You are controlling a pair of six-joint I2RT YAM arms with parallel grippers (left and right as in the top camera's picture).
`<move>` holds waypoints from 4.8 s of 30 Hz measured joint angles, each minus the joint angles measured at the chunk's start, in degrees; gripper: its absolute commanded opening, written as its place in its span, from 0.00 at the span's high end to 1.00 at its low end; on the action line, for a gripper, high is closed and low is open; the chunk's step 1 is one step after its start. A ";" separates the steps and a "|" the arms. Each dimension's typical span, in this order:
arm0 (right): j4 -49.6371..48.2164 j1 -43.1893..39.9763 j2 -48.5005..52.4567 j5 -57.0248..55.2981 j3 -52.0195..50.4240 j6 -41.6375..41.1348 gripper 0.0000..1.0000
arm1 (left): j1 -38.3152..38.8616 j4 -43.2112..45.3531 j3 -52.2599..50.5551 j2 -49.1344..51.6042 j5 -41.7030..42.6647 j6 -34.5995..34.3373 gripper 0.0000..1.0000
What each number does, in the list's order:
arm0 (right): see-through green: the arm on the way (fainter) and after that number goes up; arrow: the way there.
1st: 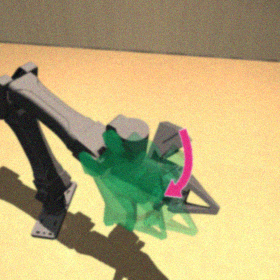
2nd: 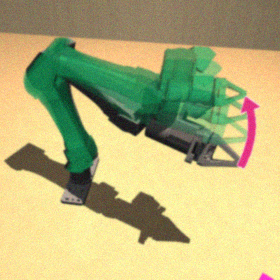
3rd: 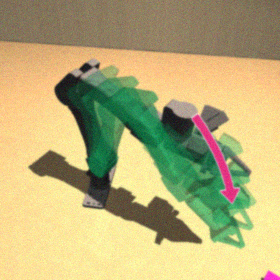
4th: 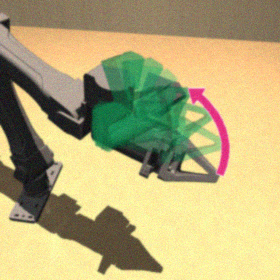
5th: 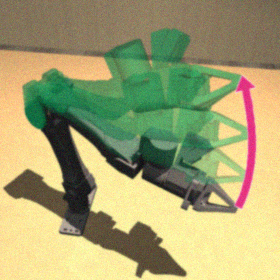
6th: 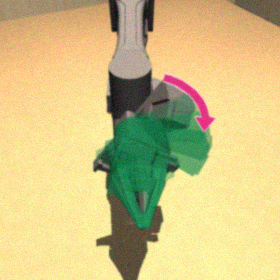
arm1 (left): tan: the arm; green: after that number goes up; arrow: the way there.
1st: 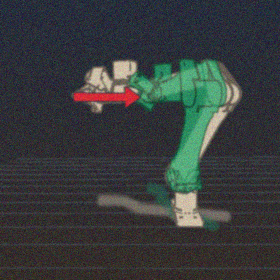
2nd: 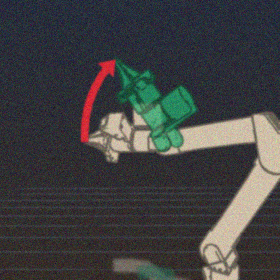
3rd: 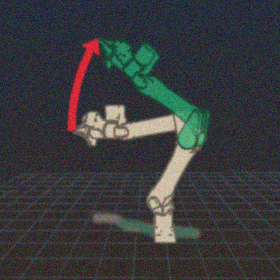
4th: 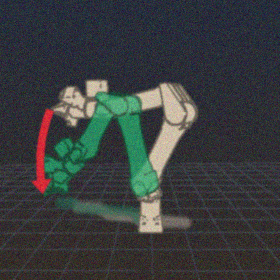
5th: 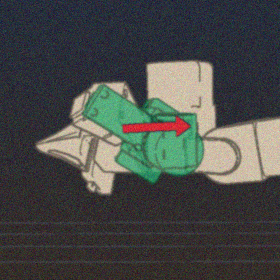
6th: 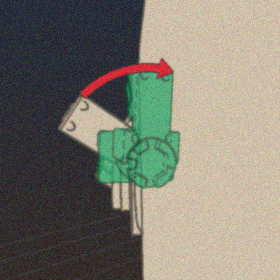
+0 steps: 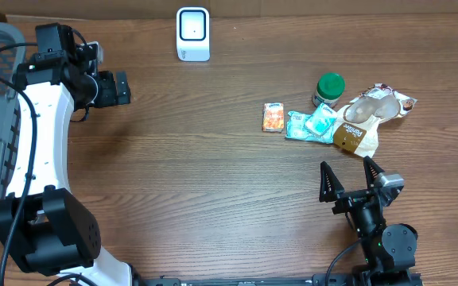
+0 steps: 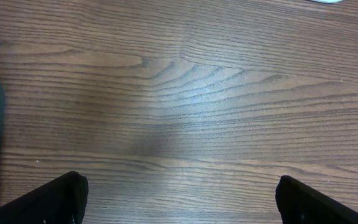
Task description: Scan the item barcode
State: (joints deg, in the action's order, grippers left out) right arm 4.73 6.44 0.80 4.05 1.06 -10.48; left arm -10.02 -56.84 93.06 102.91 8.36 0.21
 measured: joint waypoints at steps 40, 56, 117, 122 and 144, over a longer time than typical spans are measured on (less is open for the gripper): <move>0.00 0.04 0.00 0.00 0.00 0.00 0.00 | 7.69 0.22 -2.45 -22.34 0.00 0.00 0.01; 0.00 0.02 -0.02 -0.02 0.00 0.00 0.00 | 16.04 6.75 -28.26 -51.74 -2.60 0.07 0.00; 0.00 0.02 -0.02 0.00 0.00 0.02 0.00 | 16.00 52.76 -92.54 -102.01 -4.35 6.16 0.00; 0.00 0.04 -0.02 0.00 0.00 -0.02 0.00 | 15.98 52.76 -92.54 -102.01 -4.35 6.16 0.00; 0.00 0.04 -0.02 -0.02 0.00 0.02 0.00 | 16.00 52.74 -92.54 -102.01 -4.35 6.16 0.01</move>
State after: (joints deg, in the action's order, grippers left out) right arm 4.73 6.48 0.78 4.03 1.06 -10.46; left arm 5.98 -4.10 0.51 0.91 4.01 6.37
